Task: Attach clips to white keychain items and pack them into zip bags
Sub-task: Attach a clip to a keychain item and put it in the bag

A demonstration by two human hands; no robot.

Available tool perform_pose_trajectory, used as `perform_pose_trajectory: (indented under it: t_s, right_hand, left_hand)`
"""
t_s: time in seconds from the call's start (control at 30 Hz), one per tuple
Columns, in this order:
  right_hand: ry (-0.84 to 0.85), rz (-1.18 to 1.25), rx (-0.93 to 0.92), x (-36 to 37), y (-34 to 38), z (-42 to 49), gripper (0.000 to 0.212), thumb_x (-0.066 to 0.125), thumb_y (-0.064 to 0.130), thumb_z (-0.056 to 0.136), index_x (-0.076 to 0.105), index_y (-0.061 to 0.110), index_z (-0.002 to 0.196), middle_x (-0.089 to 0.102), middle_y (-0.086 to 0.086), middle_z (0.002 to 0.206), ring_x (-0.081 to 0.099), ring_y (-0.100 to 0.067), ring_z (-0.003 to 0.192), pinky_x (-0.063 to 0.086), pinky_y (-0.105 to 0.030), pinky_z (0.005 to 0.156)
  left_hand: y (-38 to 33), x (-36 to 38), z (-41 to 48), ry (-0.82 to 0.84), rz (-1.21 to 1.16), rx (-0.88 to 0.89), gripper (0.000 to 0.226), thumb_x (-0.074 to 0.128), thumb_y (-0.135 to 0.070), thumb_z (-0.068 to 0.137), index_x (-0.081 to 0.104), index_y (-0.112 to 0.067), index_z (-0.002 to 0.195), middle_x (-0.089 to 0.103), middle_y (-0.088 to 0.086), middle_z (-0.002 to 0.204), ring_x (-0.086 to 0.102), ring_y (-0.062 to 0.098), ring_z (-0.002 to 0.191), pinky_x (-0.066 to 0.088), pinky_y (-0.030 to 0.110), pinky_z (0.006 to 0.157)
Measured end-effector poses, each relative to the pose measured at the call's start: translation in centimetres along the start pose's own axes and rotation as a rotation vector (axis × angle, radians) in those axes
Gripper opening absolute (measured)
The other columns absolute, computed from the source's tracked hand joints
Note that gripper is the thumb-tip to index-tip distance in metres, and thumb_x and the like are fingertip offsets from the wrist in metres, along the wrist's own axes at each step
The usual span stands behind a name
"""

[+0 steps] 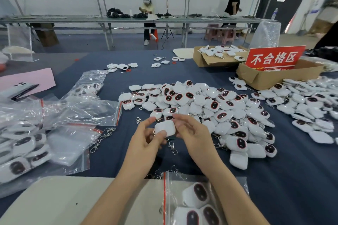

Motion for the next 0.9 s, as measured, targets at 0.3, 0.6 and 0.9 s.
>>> perform_pose_trajectory:
  t_s: [0.3, 0.6, 0.9]
  right_hand:
    - [0.579, -0.659, 0.074, -0.2, 4.1, -2.2, 0.022, 0.057, 0.036, 0.1, 0.07, 0.033, 0.118, 0.072, 0.022, 0.094, 0.066, 0.0, 0.089, 0.047, -0.013, 0.084]
    - [0.734, -0.718, 0.109, -0.2, 5.5, -4.8, 0.021, 0.064, 0.024, 0.098, 0.073, 0.014, 0.114, 0.073, 0.001, 0.112, 0.062, -0.006, 0.097, 0.046, -0.02, 0.089]
    - [0.582, -0.505, 0.143, -0.6, 4.7, -5.2, 0.007, 0.066, 0.019, 0.096, 0.073, 0.019, 0.095, 0.065, 0.016, 0.068, 0.055, 0.008, 0.056, 0.042, -0.007, 0.056]
  left_hand:
    - [-0.6, -6.5, -6.3, 0.266, 0.304, 0.004, 0.027, 0.07, -0.015, 0.094, 0.065, -0.036, 0.109, 0.075, -0.01, 0.1, 0.07, 0.011, 0.087, 0.053, 0.023, 0.081]
    - [-1.1, -5.5, -10.6, 0.3, 0.575, 0.404, 0.024, 0.078, -0.025, 0.086, 0.062, -0.043, 0.085, 0.053, -0.018, 0.097, 0.058, 0.01, 0.091, 0.041, 0.018, 0.078]
    - [-0.6, -2.8, -11.2, 0.304, 0.483, 0.347, 0.032, 0.066, -0.006, 0.091, 0.062, -0.037, 0.097, 0.061, -0.019, 0.099, 0.062, 0.01, 0.09, 0.051, 0.025, 0.081]
Point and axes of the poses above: each hand's wrist, its own z-axis towards the middle knuckle, its own x-axis out of the palm, y = z × x, the point moved 2 cm from there along z, towards the middle knuckle
